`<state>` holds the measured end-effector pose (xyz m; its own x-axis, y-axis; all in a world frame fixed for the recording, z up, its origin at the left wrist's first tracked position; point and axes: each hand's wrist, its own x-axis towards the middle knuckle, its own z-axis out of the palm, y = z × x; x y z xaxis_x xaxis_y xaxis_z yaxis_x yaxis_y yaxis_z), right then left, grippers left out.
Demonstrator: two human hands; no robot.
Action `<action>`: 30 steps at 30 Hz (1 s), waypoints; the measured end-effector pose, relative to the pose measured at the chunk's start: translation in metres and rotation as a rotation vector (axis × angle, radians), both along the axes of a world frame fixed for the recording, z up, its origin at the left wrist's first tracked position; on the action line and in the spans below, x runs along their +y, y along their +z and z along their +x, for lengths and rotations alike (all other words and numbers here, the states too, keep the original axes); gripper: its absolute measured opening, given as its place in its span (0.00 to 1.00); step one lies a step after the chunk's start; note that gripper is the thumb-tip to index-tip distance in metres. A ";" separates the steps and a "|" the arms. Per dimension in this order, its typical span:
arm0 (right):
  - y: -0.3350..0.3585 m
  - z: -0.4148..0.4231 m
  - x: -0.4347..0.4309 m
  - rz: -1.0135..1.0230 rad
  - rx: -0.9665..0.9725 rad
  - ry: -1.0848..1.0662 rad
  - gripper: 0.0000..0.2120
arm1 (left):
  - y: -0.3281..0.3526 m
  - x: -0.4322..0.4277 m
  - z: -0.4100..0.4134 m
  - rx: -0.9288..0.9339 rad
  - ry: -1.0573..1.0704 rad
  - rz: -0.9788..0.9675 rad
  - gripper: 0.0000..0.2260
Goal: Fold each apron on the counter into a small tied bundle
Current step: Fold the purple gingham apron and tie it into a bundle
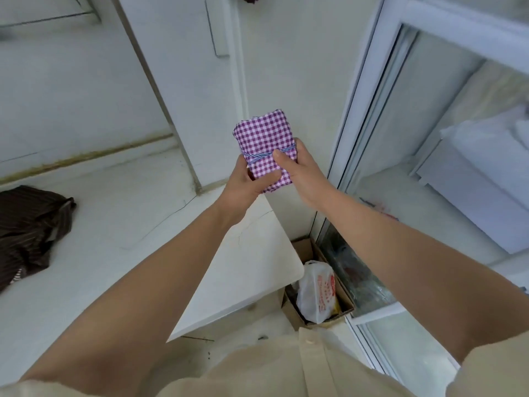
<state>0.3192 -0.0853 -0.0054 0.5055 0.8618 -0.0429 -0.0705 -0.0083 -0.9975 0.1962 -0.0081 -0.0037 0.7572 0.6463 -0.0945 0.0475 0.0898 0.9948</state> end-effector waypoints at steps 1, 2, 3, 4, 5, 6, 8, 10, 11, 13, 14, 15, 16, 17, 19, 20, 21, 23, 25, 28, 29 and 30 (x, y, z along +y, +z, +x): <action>0.005 0.002 0.002 0.026 -0.024 -0.015 0.19 | 0.007 0.002 0.004 0.002 0.005 0.027 0.31; 0.011 0.005 0.003 0.058 -0.027 -0.032 0.18 | 0.016 0.005 0.010 -0.005 0.013 0.053 0.30; 0.015 0.007 0.004 0.091 -0.013 -0.046 0.17 | 0.022 0.007 0.014 -0.010 0.018 0.070 0.28; 0.021 0.012 0.004 0.120 -0.003 -0.056 0.16 | 0.030 0.009 0.020 -0.018 0.030 0.069 0.26; 0.026 0.016 0.004 0.136 0.001 -0.053 0.15 | 0.038 0.009 0.025 -0.015 0.051 0.036 0.24; 0.030 0.021 0.003 0.133 -0.011 -0.039 0.15 | 0.046 0.009 0.031 -0.009 0.081 -0.024 0.23; 0.035 0.030 0.000 0.095 -0.053 0.048 0.17 | 0.059 0.005 0.043 -0.025 0.177 -0.145 0.24; 0.033 0.039 -0.007 0.063 -0.039 0.161 0.20 | 0.062 0.001 0.054 -0.073 0.310 -0.139 0.23; 0.031 0.043 -0.010 0.058 -0.017 0.189 0.21 | 0.063 -0.002 0.058 -0.087 0.359 -0.113 0.19; 0.031 0.053 -0.020 0.048 0.004 0.201 0.23 | 0.065 -0.012 0.066 -0.104 0.397 -0.077 0.10; 0.032 0.059 -0.027 0.036 0.019 0.202 0.25 | 0.066 -0.016 0.071 -0.108 0.388 -0.078 0.09; 0.033 0.062 -0.030 0.022 0.041 0.207 0.28 | 0.066 -0.018 0.073 -0.106 0.362 -0.080 0.09; 0.035 0.068 -0.035 0.001 0.063 0.224 0.31 | 0.068 -0.022 0.077 -0.108 0.335 -0.087 0.11; 0.036 0.074 -0.038 -0.009 0.068 0.261 0.31 | 0.069 -0.024 0.080 -0.113 0.303 -0.100 0.14; 0.039 0.084 -0.044 -0.028 0.020 0.318 0.23 | 0.067 -0.031 0.086 -0.126 0.290 -0.131 0.18; 0.042 0.089 -0.047 -0.029 -0.013 0.315 0.20 | 0.067 -0.035 0.090 -0.128 0.299 -0.131 0.19; 0.043 0.093 -0.047 -0.019 -0.033 0.291 0.19 | 0.067 -0.040 0.092 -0.119 0.293 -0.119 0.20; 0.046 0.101 -0.047 0.022 -0.052 0.223 0.20 | 0.070 -0.048 0.096 -0.067 0.271 -0.091 0.25; 0.056 0.108 -0.044 0.069 -0.045 0.190 0.22 | 0.073 -0.053 0.099 -0.018 0.270 0.011 0.25; 0.082 0.115 -0.036 0.132 -0.031 0.223 0.18 | 0.093 -0.060 0.103 -0.076 0.347 0.185 0.18; 0.095 0.116 -0.033 0.157 -0.026 0.229 0.17 | 0.104 -0.062 0.105 -0.102 0.381 0.238 0.17; 0.107 0.117 -0.032 0.184 -0.018 0.222 0.16 | 0.114 -0.063 0.107 -0.118 0.409 0.294 0.17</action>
